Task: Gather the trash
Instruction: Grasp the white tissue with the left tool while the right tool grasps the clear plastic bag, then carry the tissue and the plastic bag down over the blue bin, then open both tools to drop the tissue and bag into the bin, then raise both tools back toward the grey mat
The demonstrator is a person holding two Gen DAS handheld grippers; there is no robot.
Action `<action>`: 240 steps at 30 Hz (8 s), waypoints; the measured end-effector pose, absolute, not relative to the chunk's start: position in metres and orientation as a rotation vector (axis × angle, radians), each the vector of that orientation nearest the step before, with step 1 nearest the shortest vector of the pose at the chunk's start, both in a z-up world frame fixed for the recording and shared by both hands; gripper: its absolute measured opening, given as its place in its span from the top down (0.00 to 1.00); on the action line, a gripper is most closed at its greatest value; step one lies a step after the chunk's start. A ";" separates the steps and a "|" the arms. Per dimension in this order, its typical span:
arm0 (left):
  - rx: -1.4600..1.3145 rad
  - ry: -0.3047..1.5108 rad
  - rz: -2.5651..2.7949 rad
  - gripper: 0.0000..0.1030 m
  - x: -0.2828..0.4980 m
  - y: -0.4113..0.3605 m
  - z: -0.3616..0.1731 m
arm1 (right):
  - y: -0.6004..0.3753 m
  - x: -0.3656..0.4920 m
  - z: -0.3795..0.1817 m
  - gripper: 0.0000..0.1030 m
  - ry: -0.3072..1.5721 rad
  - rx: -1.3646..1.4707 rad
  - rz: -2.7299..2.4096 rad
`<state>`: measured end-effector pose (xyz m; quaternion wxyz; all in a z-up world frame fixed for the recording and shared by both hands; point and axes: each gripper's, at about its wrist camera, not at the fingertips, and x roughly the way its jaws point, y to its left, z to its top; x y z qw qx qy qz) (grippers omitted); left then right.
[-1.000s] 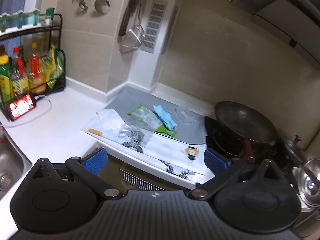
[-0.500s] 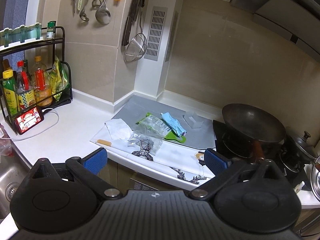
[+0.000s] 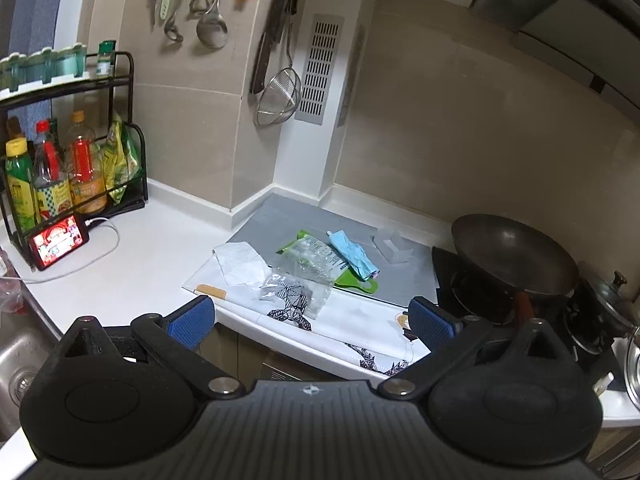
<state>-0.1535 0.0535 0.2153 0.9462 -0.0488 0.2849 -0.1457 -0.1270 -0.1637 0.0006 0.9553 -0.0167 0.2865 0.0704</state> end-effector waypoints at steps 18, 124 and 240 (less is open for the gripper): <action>-0.142 0.747 0.102 0.00 0.075 0.122 0.101 | -0.147 -0.016 0.032 0.00 0.430 0.117 0.211; -0.015 1.193 -0.111 0.99 -0.051 0.057 -0.191 | -0.106 -0.096 -0.143 0.99 0.916 0.026 0.256; 0.054 0.748 -0.003 0.00 -0.021 0.052 -0.018 | -0.169 -0.084 0.020 0.04 0.402 0.081 0.132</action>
